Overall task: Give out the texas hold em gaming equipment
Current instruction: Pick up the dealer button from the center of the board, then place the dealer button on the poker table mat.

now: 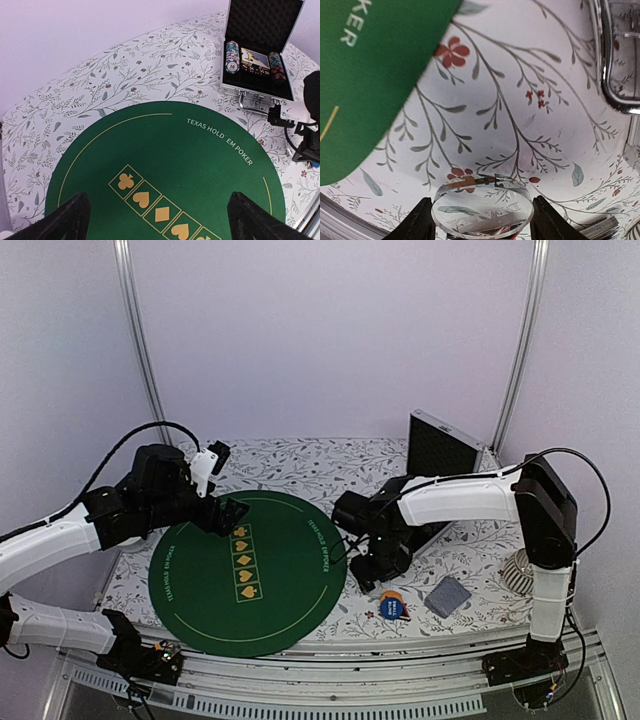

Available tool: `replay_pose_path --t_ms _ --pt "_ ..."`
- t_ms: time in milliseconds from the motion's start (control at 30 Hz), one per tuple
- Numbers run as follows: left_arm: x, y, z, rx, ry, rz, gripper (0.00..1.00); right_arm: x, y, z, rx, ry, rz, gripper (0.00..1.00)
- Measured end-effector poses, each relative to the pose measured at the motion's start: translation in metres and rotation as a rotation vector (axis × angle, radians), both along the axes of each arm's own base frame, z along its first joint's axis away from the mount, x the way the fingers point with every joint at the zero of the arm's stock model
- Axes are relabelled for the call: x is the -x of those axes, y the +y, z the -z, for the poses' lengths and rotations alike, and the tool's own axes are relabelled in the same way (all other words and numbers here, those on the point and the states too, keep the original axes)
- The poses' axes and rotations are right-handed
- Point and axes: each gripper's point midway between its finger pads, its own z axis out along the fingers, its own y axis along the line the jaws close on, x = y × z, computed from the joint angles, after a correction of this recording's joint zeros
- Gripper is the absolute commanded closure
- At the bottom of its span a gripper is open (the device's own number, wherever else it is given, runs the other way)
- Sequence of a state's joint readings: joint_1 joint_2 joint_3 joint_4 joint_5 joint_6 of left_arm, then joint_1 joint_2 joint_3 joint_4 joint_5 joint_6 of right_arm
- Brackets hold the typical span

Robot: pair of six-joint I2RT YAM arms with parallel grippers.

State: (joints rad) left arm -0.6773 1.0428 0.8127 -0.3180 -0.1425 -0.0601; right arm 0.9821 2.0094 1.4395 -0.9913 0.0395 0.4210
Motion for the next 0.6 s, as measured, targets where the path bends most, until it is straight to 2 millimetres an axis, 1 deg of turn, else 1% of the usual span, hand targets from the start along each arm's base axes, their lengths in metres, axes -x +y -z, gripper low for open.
replay_pose_path --t_ms 200,267,367,433,500,567,600 --pt "0.0 0.0 -0.001 0.001 -0.001 0.0 0.02 -0.019 0.025 -0.026 -0.073 -0.066 -0.022 0.63" --pt "0.0 0.0 -0.001 0.003 -0.003 0.0 0.02 -0.027 0.035 -0.038 -0.102 -0.093 -0.036 0.63" --pt "0.001 0.001 -0.003 0.007 -0.006 -0.001 0.02 -0.046 0.062 -0.06 -0.175 -0.155 -0.063 0.63" --pt "0.001 0.001 -0.004 0.01 -0.01 -0.001 0.02 -0.059 0.08 -0.068 -0.214 -0.19 -0.086 0.63" --pt "0.001 0.001 -0.006 0.014 -0.014 0.0 0.02 -0.075 0.102 -0.07 -0.242 -0.223 -0.114 0.64" --pt "0.001 0.002 -0.007 0.016 -0.017 -0.001 0.02 -0.089 0.121 -0.062 -0.256 -0.248 -0.139 0.64" --pt "0.001 0.002 -0.008 0.018 -0.019 -0.001 0.02 -0.093 0.128 -0.057 -0.257 -0.253 -0.148 0.64"
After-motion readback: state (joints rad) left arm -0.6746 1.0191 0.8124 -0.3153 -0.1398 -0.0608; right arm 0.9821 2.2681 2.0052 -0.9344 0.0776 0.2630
